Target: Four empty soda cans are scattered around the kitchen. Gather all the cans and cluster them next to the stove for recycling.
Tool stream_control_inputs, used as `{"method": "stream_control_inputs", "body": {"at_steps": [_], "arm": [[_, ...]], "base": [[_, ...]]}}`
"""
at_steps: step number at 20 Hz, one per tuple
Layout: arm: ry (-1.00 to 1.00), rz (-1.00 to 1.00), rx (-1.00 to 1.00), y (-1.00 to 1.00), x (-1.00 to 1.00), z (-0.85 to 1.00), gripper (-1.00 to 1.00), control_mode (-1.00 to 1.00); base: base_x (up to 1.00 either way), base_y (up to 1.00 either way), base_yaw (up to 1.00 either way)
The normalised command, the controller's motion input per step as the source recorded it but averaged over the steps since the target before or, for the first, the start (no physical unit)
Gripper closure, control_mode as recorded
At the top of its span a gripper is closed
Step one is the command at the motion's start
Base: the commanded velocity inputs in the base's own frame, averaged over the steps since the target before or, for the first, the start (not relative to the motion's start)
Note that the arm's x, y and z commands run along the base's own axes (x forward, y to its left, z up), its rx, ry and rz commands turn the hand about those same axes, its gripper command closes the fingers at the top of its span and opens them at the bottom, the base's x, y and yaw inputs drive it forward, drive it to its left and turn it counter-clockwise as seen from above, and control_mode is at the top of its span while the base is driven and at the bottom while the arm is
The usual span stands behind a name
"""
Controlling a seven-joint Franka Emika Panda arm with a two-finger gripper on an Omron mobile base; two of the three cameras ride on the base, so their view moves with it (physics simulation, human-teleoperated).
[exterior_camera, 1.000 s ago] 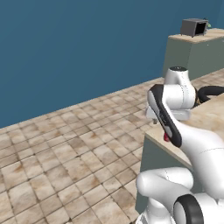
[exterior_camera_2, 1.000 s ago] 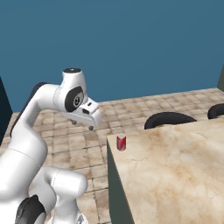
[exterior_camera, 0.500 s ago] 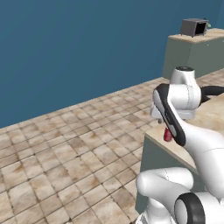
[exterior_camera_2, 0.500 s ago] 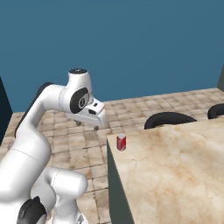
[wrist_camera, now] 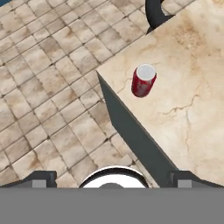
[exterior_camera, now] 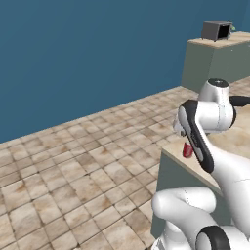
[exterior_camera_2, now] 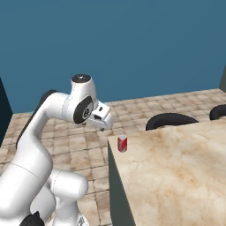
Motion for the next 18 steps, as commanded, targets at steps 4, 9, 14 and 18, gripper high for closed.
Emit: {"method": "stream_control_inputs", "body": {"at_steps": [4,9,14,18], "arm": [[-0.18,0.00,0.00,-0.14,0.10,-0.14,-1.00,-1.00],[-0.06,0.00,-0.02,-0.14,0.24,-0.12,-1.00,-1.00],[0.03,0.00,-0.02,-0.17,0.32,-0.06,-1.00,-1.00],[0.10,0.00,0.00,-0.24,0.22,-0.02,-1.00,-1.00]], "base": [[0.00,0.00,0.00],[0.00,0.00,0.00],[0.00,0.00,0.00],[0.00,0.00,0.00]]}}
